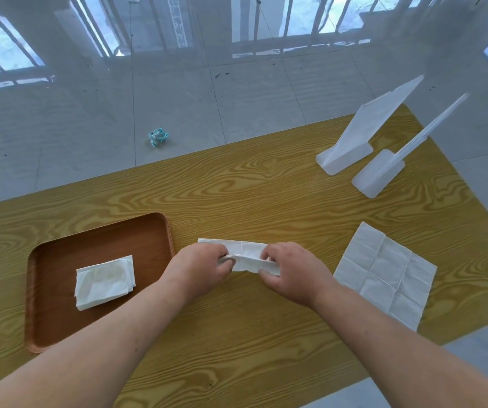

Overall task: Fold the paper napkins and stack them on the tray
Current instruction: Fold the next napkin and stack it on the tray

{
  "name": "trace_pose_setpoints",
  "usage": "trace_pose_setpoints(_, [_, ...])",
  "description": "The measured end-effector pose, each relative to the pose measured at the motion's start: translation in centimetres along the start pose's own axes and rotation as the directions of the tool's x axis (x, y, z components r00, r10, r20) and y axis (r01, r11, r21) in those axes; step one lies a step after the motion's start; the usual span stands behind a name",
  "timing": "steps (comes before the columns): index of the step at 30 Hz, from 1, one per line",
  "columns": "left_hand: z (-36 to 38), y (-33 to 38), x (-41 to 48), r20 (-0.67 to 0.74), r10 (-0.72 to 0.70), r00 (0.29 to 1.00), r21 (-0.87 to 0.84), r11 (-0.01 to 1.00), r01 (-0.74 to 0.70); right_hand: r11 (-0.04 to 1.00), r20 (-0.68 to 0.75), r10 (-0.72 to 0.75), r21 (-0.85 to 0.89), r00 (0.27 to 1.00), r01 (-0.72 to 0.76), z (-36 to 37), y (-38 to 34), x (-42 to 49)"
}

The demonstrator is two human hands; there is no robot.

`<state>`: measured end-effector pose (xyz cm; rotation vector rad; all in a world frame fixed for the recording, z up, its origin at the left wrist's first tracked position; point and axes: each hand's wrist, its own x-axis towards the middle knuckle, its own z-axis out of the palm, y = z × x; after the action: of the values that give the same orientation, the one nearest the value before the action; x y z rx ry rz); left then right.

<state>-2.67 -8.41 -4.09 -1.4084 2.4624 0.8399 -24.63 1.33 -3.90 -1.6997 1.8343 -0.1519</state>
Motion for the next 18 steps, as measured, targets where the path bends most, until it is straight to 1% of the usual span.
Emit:
trace_pose_setpoints(2, [-0.2, 0.1, 0.1, -0.022, -0.028, 0.999, -0.014, 1.000, 0.028, 0.993, -0.025, 0.105, 0.064, 0.994, -0.103, 0.1, -0.1, 0.6])
trace_pose_setpoints(4, [-0.2, 0.0, 0.1, -0.124, -0.043, 0.991, 0.010, 0.999, 0.045, 0.969, -0.054, 0.225, 0.117, 0.973, -0.218, 0.2, 0.0, 1.1])
trace_pose_setpoints(5, [-0.1, -0.2, 0.1, -0.194, -0.051, 0.980, 0.038, 0.998, 0.059, 0.966, -0.097, 0.250, 0.091, 0.963, -0.241, 0.3, 0.2, 1.2])
trace_pose_setpoints(7, [0.2, -0.5, 0.0, -0.303, -0.049, 0.952, 0.104, 0.991, 0.084, 0.968, -0.226, 0.237, -0.030, 0.945, -0.250, 0.9, 0.6, 1.0])
trace_pose_setpoints(8, [0.4, -0.6, -0.1, -0.338, -0.017, 0.941, 0.130, 0.989, 0.065, 0.970, -0.285, 0.197, -0.079, 0.938, -0.228, 1.1, 0.5, 0.8])
trace_pose_setpoints(10, [0.7, -0.8, -0.2, -0.370, 0.100, 0.924, 0.173, 0.984, -0.038, 0.978, -0.340, 0.044, -0.179, 0.939, -0.110, 1.6, 0.4, 0.2])
trace_pose_setpoints(11, [0.8, -0.9, -0.2, -0.341, 0.166, 0.925, 0.203, 0.974, -0.100, 0.974, -0.328, -0.033, -0.224, 0.944, -0.044, 2.0, 0.3, -0.1])
trace_pose_setpoints(12, [1.0, -0.9, -0.3, -0.278, 0.221, 0.935, 0.240, 0.958, -0.156, 0.966, -0.289, -0.092, -0.256, 0.953, 0.015, 2.4, 0.3, -0.3])
trace_pose_setpoints(13, [1.2, -0.8, -0.4, -0.203, 0.254, 0.946, 0.273, 0.942, -0.194, 0.959, -0.238, -0.129, -0.278, 0.963, 0.059, 2.8, 0.3, -0.4])
trace_pose_setpoints(14, [1.5, -0.7, -0.4, -0.138, 0.258, 0.956, 0.295, 0.932, -0.209, 0.954, -0.180, -0.132, -0.288, 0.975, 0.076, 3.2, 0.3, -0.6])
trace_pose_setpoints(16, [2.0, -0.7, -0.4, -0.080, 0.176, 0.981, 0.297, 0.944, -0.145, 0.955, -0.095, -0.099, -0.288, 0.991, 0.068, 3.8, 0.2, -0.7])
trace_pose_setpoints(18, [2.3, -0.8, -0.3, -0.097, 0.091, 0.991, 0.274, 0.960, -0.062, 0.957, -0.075, -0.084, -0.286, 0.994, 0.059, 4.0, 0.2, -0.7])
